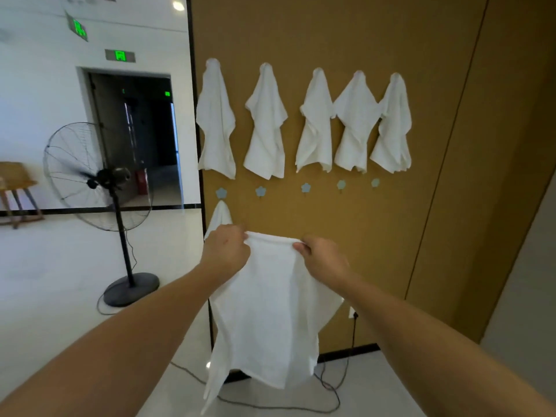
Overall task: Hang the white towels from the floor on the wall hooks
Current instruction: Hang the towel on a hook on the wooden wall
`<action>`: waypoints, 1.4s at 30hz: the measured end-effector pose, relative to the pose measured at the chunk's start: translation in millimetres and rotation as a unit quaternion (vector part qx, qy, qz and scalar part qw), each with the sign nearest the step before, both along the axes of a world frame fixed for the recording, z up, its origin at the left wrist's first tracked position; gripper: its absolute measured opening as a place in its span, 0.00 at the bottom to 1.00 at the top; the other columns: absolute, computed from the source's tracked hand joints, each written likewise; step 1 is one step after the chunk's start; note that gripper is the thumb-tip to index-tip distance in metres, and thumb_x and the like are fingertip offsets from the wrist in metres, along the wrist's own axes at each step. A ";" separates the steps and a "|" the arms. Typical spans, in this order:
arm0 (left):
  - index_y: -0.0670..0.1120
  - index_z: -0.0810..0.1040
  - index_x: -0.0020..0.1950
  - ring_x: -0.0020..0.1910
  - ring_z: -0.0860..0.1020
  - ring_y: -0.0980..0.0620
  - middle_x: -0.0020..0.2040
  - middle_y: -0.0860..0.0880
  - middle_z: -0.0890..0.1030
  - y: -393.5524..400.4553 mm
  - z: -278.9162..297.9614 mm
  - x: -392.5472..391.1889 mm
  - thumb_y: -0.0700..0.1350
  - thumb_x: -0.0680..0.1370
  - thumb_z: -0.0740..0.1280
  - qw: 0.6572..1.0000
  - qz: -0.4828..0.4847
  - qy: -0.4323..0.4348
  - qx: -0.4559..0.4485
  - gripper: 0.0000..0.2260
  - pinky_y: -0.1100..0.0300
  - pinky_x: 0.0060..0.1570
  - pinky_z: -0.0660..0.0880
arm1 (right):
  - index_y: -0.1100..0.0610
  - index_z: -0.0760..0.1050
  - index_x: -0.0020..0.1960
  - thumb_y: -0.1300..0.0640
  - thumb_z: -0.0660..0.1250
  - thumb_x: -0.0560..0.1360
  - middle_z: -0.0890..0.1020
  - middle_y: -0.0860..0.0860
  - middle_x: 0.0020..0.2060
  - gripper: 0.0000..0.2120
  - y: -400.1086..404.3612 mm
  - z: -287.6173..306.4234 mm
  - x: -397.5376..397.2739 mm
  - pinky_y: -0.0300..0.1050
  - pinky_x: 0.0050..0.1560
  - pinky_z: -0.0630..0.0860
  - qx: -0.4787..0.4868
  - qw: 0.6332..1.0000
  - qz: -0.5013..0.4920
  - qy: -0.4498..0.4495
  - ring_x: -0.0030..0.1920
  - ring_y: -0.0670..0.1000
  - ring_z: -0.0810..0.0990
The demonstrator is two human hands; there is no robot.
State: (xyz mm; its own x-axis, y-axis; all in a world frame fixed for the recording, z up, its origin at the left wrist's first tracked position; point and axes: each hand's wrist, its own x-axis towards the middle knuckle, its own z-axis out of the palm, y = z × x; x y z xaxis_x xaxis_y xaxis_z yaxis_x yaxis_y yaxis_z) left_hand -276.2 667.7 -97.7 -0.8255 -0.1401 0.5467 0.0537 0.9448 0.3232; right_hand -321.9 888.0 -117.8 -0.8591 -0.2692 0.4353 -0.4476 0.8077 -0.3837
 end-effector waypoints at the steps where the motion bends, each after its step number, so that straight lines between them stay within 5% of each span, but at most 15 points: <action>1: 0.44 0.77 0.47 0.40 0.76 0.45 0.39 0.48 0.76 -0.5 0.0 -16.1 0.40 0.75 0.59 1.000 0.004 -0.003 0.024 0.08 0.55 0.43 0.76 | 0.49 0.66 0.35 0.45 0.57 0.81 0.74 0.45 0.31 0.17 -1.2 0.3 -18.3 0.43 0.30 0.62 -0.020 1.000 0.012 -0.011 0.33 0.46 0.74; 5: 0.47 0.77 0.47 0.40 0.77 0.46 0.40 0.47 0.79 1.4 -9.3 -81.3 0.45 0.78 0.57 0.995 0.001 -0.013 0.099 0.09 0.55 0.43 0.76 | 0.48 0.70 0.37 0.45 0.58 0.81 0.75 0.44 0.32 0.16 -2.8 1.6 -98.2 0.43 0.32 0.67 -0.068 0.996 0.035 -0.033 0.34 0.46 0.74; 9: 0.54 0.74 0.46 0.37 0.74 0.56 0.37 0.53 0.77 -7.6 -15.6 -132.3 0.59 0.78 0.62 0.993 -0.055 -0.019 0.104 0.10 0.60 0.37 0.70 | 0.51 0.67 0.35 0.47 0.58 0.81 0.73 0.46 0.28 0.17 1.3 -0.1 -153.9 0.45 0.31 0.65 -0.002 0.997 0.066 0.027 0.30 0.48 0.72; 13: 0.55 0.68 0.50 0.39 0.75 0.53 0.41 0.53 0.77 -22.5 -23.3 -190.4 0.53 0.79 0.64 0.993 -0.108 -0.013 0.056 0.06 0.61 0.39 0.70 | 0.55 0.73 0.43 0.48 0.58 0.81 0.78 0.52 0.31 0.14 -6.2 -9.6 -214.5 0.47 0.35 0.72 0.052 0.991 0.077 0.101 0.33 0.54 0.76; 16: 0.53 0.69 0.50 0.36 0.76 0.54 0.39 0.55 0.76 -36.5 -30.4 -237.2 0.49 0.80 0.62 0.992 -0.128 0.015 -0.011 0.02 0.66 0.36 0.67 | 0.55 0.74 0.48 0.47 0.57 0.82 0.78 0.50 0.31 0.13 -17.8 -22.8 -264.4 0.44 0.33 0.68 0.075 0.984 0.095 0.132 0.30 0.52 0.73; 21: 0.52 0.76 0.60 0.47 0.80 0.44 0.50 0.47 0.81 -79.7 -56.0 -324.3 0.48 0.81 0.61 0.960 -0.164 -0.020 -0.224 0.10 0.53 0.51 0.78 | 0.56 0.73 0.59 0.51 0.58 0.81 0.80 0.52 0.31 0.12 -42.0 -50.9 -350.9 0.41 0.29 0.70 0.134 0.950 0.200 0.197 0.28 0.54 0.78; 26: 0.54 0.75 0.65 0.54 0.77 0.45 0.57 0.48 0.80 -112.7 -61.1 -403.0 0.54 0.81 0.50 0.966 -0.156 -0.060 -0.198 0.19 0.53 0.56 0.72 | 0.56 0.81 0.56 0.59 0.71 0.74 0.81 0.54 0.34 0.12 -68.8 -55.4 -435.1 0.45 0.30 0.78 0.150 0.917 0.248 0.273 0.31 0.56 0.80; 29: 0.52 0.77 0.65 0.57 0.78 0.42 0.59 0.45 0.80 -131.4 -59.4 -447.9 0.52 0.82 0.57 0.961 -0.148 -0.018 -0.231 0.15 0.53 0.58 0.74 | 0.56 0.82 0.57 0.61 0.78 0.67 0.81 0.56 0.33 0.18 -88.4 -51.3 -475.4 0.46 0.26 0.78 0.149 0.919 0.227 0.286 0.29 0.57 0.79; 34: 0.44 0.84 0.54 0.32 0.80 0.41 0.40 0.41 0.81 -138.6 -56.3 -500.9 0.36 0.69 0.75 0.951 -0.138 0.059 -0.270 0.15 0.56 0.29 0.78 | 0.57 0.83 0.57 0.65 0.80 0.62 0.83 0.60 0.36 0.24 -112.8 -51.3 -525.8 0.47 0.24 0.77 0.173 0.918 0.169 0.314 0.29 0.60 0.81; 42: 0.44 0.85 0.53 0.28 0.78 0.45 0.37 0.44 0.81 -120.8 -100.7 -530.7 0.39 0.74 0.66 0.967 -0.101 0.107 -0.208 0.11 0.57 0.23 0.76 | 0.57 0.84 0.54 0.65 0.76 0.67 0.81 0.56 0.34 0.16 -142.3 -110.2 -552.1 0.45 0.24 0.76 0.042 0.953 0.126 0.273 0.29 0.58 0.79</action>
State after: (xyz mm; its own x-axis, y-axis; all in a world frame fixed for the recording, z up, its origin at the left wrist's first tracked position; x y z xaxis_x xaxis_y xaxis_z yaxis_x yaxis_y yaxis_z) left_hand -806.9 546.9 -198.4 -0.6742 0.2816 0.6828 0.2741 0.9538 -0.1226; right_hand -874.1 745.7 -228.1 -0.4135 -0.4906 0.7670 -0.7457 0.6658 0.0239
